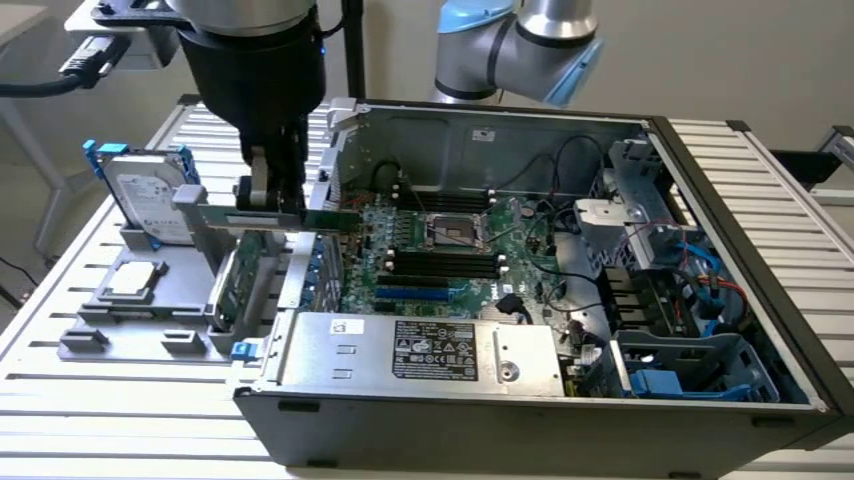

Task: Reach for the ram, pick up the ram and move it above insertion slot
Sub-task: 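Pick up the ram and move it above insertion slot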

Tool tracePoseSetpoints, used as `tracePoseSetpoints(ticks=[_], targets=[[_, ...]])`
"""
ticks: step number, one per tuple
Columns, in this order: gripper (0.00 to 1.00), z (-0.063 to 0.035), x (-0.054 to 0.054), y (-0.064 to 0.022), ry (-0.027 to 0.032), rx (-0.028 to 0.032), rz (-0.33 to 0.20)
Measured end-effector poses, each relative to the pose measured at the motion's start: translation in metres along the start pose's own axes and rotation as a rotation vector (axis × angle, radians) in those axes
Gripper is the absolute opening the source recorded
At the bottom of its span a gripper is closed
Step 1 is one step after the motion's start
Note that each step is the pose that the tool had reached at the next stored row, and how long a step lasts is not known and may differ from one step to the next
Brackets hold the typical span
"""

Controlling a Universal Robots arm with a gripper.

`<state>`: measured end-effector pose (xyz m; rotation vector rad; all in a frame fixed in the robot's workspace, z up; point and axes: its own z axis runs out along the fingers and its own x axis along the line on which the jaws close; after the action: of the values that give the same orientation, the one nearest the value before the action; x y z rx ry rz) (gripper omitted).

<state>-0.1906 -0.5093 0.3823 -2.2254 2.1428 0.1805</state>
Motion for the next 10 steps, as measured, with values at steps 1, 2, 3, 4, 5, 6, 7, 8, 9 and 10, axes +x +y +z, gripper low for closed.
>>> tracePoseSetpoints(ticks=[1,2,3,4,5,6,7,8,9,10], targets=[[0.14,-0.0002,0.000,-0.0044,-0.0009,-0.0001,0.000],[0.14,-0.0004,0.000,-0.0088,-0.0019,-0.0001,-0.001],[0.14,-0.0007,0.000,-0.0134,-0.0028,-0.0001,-0.001],[0.14,-0.0010,0.001,-0.0179,-0.0034,-0.0003,-0.001],[0.14,-0.0011,0.001,-0.0228,-0.0039,-0.0003,-0.002],[0.14,-0.0014,0.001,-0.0273,-0.0040,-0.0004,-0.002],[0.14,-0.0016,0.001,-0.0318,-0.0041,-0.0005,-0.002],[0.14,-0.0018,0.001,-0.0363,-0.0040,-0.0006,-0.002],[0.14,-0.0020,0.001,-0.0408,-0.0041,-0.0006,-0.003],[0.14,-0.0022,0.001,-0.0453,-0.0042,-0.0006,-0.003]])
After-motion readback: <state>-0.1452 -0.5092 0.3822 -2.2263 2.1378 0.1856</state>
